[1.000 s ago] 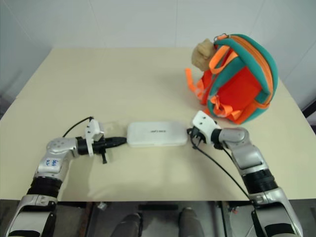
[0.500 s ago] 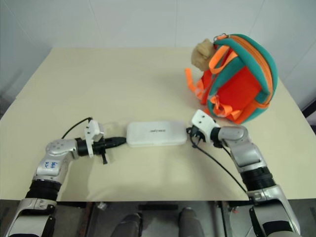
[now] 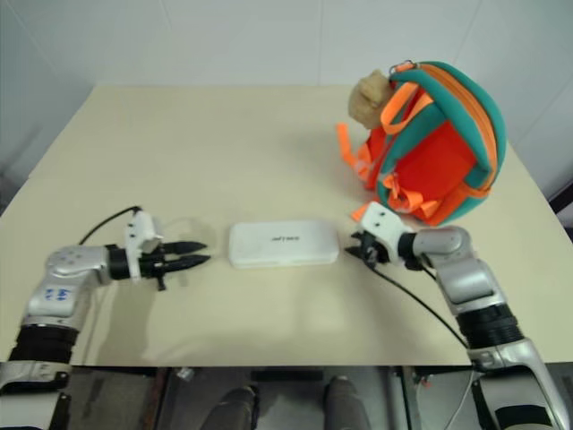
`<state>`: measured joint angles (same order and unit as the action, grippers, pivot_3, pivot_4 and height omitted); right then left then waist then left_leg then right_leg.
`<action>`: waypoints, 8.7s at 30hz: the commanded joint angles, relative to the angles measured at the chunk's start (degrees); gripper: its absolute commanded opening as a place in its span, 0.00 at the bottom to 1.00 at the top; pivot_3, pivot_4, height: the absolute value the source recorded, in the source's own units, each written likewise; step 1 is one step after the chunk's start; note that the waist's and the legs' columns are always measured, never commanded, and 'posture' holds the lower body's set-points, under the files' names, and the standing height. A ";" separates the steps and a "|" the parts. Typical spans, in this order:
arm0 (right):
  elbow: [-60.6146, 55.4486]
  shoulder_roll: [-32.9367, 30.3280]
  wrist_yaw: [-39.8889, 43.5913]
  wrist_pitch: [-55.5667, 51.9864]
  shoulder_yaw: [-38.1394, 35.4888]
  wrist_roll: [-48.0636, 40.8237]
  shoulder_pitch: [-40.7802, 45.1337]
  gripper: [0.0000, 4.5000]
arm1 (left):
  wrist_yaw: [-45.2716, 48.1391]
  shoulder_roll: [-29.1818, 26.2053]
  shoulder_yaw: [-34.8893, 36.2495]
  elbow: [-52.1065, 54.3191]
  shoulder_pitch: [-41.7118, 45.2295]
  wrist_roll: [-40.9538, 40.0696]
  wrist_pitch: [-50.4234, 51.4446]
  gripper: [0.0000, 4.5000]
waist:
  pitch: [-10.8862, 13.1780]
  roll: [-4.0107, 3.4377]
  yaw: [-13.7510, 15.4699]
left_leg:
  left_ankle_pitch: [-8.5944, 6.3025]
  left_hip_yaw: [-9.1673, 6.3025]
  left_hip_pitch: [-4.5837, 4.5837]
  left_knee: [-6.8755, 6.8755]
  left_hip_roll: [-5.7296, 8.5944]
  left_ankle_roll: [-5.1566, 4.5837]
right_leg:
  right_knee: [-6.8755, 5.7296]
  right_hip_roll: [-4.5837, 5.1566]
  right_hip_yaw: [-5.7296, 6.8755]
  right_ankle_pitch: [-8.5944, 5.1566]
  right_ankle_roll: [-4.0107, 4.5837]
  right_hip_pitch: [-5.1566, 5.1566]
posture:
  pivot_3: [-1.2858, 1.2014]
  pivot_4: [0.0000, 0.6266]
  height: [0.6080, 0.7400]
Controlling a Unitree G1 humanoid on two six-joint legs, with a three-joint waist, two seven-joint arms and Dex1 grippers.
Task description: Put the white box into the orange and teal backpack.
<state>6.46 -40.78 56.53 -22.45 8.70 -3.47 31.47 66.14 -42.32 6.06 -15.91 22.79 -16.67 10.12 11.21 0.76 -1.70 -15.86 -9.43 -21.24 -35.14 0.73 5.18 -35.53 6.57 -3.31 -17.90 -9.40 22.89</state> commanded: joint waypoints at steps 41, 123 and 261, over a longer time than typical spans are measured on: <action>-4.75 -0.29 2.08 -34.82 -0.98 -17.61 10.73 1.00 | -14.58 7.13 -0.24 -16.19 23.54 -15.21 63.75 0.99 | 0.01 0.00 0.00 | 0.16 0.11 -0.31 -0.11 0.03 0.28 | -0.38 0.02 -0.09 0.00 0.01 0.56 | 0.52 0.24 1.00; -15.55 5.12 -12.09 -43.84 -12.72 -24.22 6.63 1.00 | -7.90 7.02 14.46 6.77 9.88 -26.90 51.51 0.30 | -0.02 0.05 0.12 | 0.17 0.31 -0.47 0.08 -0.03 0.35 | -0.03 0.05 -0.19 0.08 0.01 0.79 | 0.52 0.24 1.00; -16.01 -5.43 16.11 -39.81 -1.90 -44.81 8.08 0.05 | 0.91 -9.26 24.58 12.10 8.68 -40.54 38.93 0.29 | 0.03 0.07 -1.43 | 0.01 0.43 -0.68 -0.19 -0.19 0.06 | -0.34 -0.10 -0.26 0.11 0.06 1.04 | 0.52 0.24 1.00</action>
<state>-8.97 -46.62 72.40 -62.34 6.12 -48.19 39.47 65.66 -50.72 30.08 -5.22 30.28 -55.02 49.27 11.24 0.83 -3.13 -15.84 -9.00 -21.92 -35.32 0.54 5.24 -35.87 6.47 -3.57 -17.79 -9.34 23.93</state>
